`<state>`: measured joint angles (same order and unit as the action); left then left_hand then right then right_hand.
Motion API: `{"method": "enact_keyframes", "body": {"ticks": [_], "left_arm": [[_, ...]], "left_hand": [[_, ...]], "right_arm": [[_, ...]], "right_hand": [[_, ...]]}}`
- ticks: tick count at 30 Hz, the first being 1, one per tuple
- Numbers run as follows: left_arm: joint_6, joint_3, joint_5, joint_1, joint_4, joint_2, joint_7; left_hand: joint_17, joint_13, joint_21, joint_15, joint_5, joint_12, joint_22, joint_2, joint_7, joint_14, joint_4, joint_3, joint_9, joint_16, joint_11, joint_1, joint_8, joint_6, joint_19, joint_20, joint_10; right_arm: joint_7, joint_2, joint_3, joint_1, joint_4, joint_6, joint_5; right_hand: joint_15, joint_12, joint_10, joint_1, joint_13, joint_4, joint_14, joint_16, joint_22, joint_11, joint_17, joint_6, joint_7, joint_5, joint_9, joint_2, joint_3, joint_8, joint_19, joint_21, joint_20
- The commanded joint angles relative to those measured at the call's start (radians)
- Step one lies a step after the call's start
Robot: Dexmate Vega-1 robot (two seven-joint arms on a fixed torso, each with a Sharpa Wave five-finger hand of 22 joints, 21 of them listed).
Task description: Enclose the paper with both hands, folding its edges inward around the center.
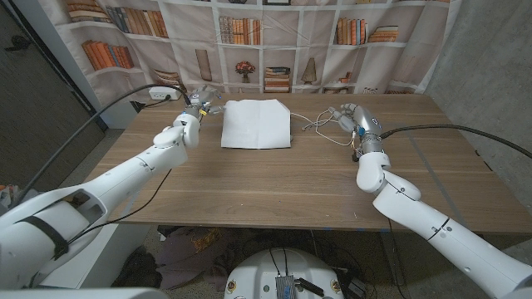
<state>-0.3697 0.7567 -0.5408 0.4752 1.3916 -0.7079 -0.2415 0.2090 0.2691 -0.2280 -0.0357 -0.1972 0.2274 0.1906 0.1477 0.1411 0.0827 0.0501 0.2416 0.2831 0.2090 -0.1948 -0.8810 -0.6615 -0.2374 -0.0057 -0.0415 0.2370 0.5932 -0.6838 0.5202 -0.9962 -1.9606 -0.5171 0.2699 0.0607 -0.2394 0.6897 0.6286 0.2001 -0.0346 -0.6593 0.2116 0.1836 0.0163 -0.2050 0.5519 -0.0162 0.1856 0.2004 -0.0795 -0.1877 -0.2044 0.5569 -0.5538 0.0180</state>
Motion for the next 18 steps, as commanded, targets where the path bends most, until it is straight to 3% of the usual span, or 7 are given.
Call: {"method": "enact_keyframes", "body": {"ticks": [1,18], "left_arm": [[-0.034,-0.008,0.009,0.014,0.053,-0.032,0.014],[-0.053,-0.085,0.061,0.173,0.228,-0.094,-0.04]], "left_hand": [[0.0,0.003,0.005,-0.048,0.001,0.001,0.0,0.002,0.008,-0.001,0.002,0.009,-0.01,0.0,-0.002,0.004,0.024,0.038,-0.004,-0.006,-0.001],[0.0,0.002,0.005,-0.047,0.001,0.002,0.0,0.006,0.008,-0.002,0.003,0.012,-0.02,0.0,-0.002,0.005,0.033,0.034,-0.003,-0.008,0.0]], "right_arm": [[-0.009,-0.009,-0.006,-0.012,-0.003,0.029,-0.009],[-0.025,-0.011,0.005,-0.013,0.008,0.078,-0.008]], "right_hand": [[0.026,0.004,-0.001,-0.004,0.001,-0.006,-0.002,0.0,0.003,-0.001,-0.002,0.007,0.0,0.0,0.002,-0.008,-0.004,0.0,0.006,0.004,-0.002],[0.027,0.004,-0.001,-0.005,0.001,-0.006,-0.001,-0.001,0.003,0.001,-0.002,0.008,0.001,0.0,0.002,-0.009,-0.004,0.0,0.006,0.006,-0.002]]}}
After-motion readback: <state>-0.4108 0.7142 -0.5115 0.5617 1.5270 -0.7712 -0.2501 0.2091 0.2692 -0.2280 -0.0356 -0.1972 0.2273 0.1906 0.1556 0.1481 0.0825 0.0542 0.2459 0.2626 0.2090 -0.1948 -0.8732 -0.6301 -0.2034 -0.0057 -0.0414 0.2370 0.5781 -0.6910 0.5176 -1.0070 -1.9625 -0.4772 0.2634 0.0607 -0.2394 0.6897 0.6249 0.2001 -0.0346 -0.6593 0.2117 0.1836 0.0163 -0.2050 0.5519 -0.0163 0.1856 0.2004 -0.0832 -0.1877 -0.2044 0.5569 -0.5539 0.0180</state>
